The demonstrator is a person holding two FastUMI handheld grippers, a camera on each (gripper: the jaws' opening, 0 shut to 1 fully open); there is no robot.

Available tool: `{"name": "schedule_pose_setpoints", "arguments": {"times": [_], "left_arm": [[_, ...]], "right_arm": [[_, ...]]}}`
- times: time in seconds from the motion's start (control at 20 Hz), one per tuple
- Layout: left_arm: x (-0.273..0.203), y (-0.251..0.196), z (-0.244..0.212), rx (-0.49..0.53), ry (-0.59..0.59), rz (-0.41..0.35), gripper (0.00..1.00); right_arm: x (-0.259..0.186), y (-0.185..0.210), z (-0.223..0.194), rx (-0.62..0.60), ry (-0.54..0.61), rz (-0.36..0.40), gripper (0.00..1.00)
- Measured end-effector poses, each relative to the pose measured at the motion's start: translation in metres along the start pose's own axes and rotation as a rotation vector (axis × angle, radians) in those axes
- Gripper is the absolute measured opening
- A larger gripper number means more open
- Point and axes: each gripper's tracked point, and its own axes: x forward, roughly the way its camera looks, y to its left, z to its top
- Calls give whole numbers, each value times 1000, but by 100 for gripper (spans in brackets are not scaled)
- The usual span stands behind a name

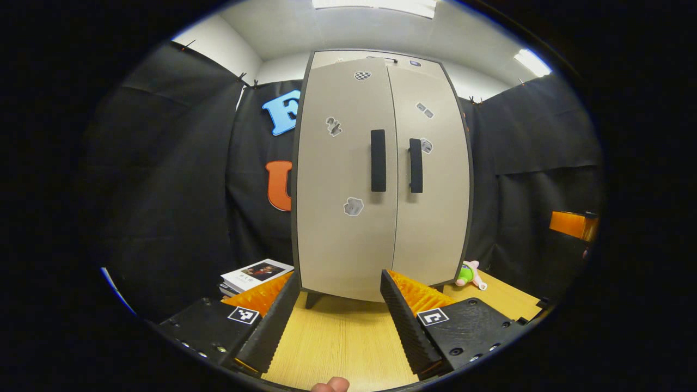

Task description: Grab one shoe with the right hand and put it into the shoe cabinet, grab the other shoe with the left hand and put it into the shoe cabinet; then close the right door with the right hand and the left door with the left hand.

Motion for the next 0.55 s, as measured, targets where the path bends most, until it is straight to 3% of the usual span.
{"name": "schedule_pose_setpoints", "arguments": {"times": [0.55], "left_arm": [[-2,-2,21,22,-30,-7,89]], "right_arm": [[-1,0,5,1,-12,-3,98]]}}
